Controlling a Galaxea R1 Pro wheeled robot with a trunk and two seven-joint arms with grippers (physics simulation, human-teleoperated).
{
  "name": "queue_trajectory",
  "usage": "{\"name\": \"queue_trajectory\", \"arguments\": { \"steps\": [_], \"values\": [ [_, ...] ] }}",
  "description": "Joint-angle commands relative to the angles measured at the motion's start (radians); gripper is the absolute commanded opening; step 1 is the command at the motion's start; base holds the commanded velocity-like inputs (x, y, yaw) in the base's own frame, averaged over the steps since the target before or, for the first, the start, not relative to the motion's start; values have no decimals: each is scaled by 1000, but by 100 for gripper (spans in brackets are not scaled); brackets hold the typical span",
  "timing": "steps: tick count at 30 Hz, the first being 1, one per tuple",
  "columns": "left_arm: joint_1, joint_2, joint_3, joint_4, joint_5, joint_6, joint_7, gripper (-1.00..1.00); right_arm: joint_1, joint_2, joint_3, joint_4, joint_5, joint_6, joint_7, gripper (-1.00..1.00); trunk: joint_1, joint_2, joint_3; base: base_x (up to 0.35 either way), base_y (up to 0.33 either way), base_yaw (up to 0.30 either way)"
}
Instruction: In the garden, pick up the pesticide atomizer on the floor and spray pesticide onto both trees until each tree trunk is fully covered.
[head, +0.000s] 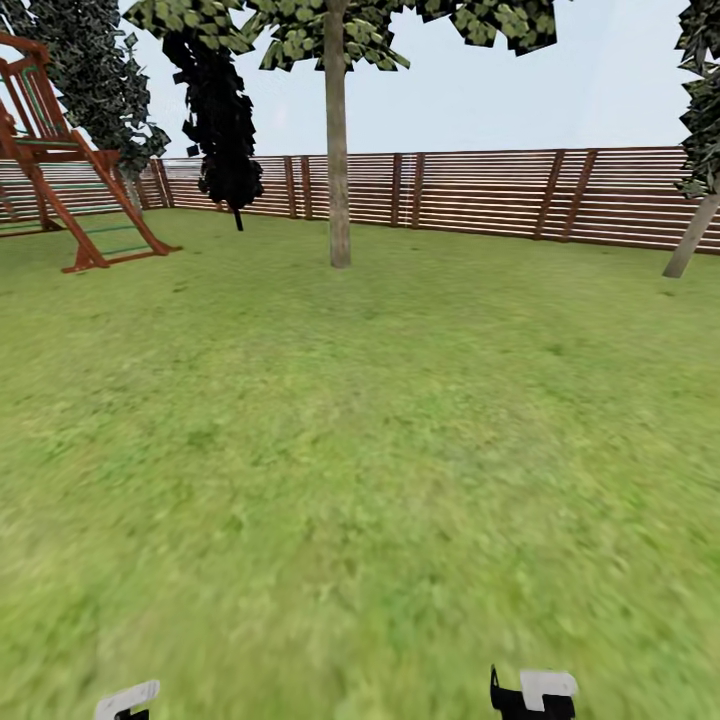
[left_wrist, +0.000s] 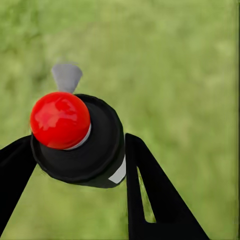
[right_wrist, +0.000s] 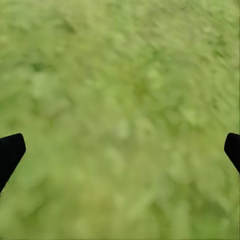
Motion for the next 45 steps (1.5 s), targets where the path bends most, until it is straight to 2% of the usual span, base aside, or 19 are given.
{"name": "queue_trajectory", "arguments": {
  "steps": [1, 45],
  "values": [
    [0, 0, -8, 0, 4, -2, 4, -100, -1, 0, -4, 1, 11, -1, -6, 100, 0, 0, -1, 338, 0, 0],
    [0, 0, -9, 0, 4, -2, 3, -100, -1, 1, -5, 1, 11, -1, -6, 100, 0, 0, -1, 339, 0, 0]
  ]
}}
